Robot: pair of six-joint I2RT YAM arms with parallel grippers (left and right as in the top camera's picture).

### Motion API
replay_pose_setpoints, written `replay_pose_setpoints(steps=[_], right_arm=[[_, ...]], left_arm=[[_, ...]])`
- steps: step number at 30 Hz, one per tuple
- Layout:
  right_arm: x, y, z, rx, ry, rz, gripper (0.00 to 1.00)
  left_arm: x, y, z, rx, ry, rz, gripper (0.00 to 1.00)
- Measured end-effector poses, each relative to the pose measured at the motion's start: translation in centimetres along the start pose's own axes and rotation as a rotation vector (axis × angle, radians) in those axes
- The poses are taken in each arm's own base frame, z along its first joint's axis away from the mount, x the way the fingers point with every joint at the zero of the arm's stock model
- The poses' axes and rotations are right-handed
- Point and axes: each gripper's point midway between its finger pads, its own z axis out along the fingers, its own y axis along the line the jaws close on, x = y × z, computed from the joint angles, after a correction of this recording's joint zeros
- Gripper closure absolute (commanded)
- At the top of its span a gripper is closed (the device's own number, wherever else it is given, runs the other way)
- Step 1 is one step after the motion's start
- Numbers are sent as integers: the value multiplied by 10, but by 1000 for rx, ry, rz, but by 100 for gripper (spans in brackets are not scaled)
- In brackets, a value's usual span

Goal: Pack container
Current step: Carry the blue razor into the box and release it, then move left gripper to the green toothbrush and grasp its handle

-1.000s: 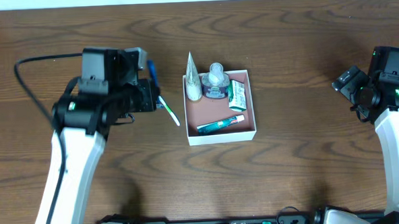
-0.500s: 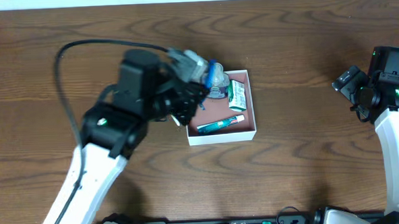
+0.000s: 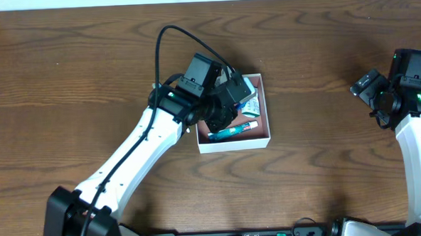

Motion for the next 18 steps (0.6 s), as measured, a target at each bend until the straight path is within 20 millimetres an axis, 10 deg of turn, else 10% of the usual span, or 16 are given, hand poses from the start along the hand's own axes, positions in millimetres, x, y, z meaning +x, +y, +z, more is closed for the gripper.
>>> replay_pose_setpoints(steps=[6,18], right_arm=[[0,0,0,0,0,0,1],[0,0,0,0,0,0,1]], left_arm=[[2,2,2,-9,11,18,52],[-8,-5,-13,-14,-30,33,51]])
